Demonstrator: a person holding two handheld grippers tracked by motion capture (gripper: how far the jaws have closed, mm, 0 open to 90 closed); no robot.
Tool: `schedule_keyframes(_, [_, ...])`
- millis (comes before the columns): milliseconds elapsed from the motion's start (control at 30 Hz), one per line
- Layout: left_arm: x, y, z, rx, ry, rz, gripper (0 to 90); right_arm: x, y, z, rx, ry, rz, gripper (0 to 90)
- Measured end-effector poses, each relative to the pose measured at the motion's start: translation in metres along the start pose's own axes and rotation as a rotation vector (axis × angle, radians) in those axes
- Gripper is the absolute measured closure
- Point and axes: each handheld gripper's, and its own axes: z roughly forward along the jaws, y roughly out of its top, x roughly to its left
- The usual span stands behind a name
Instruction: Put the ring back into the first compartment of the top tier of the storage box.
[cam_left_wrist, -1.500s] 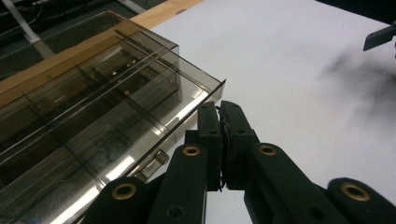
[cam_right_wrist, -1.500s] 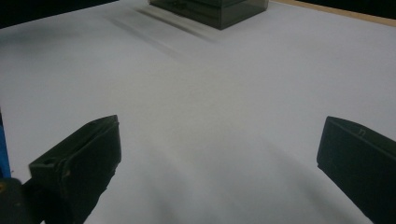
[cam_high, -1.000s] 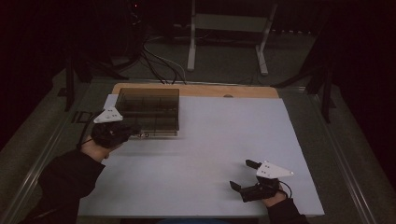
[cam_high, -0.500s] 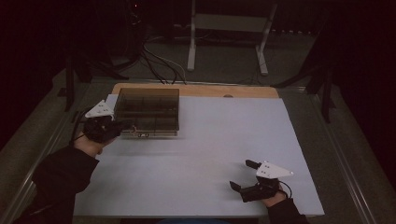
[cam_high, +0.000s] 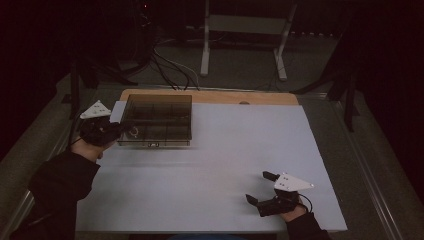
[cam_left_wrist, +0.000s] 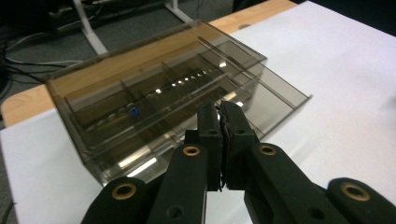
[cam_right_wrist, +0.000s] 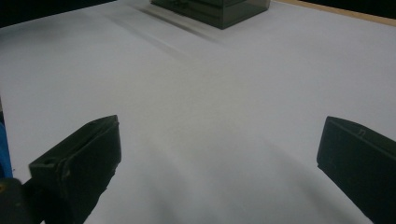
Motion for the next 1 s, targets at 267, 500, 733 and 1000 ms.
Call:
schedule_keyframes(267, [0.012,-0.004,0.010,0.002,0.031,-0.029,90.0,0.000,0.000,0.000,0.002,0.000,-0.001,0.0])
schedule_keyframes(500, [0.018,-0.017,0.022,0.010,0.053,-0.057,90.0,0.000,0.000,0.000,0.003,0.001,-0.002,0.0])
schedule_keyframes(733, [0.026,-0.024,0.028,-0.006,0.064,-0.099,89.9,0.000,0.000,0.001,0.004,0.001,-0.004,0.0])
schedule_keyframes(1000, [0.028,-0.028,0.037,-0.032,0.079,-0.124,89.9,0.001,0.000,0.001,0.008,0.007,-0.008,0.0])
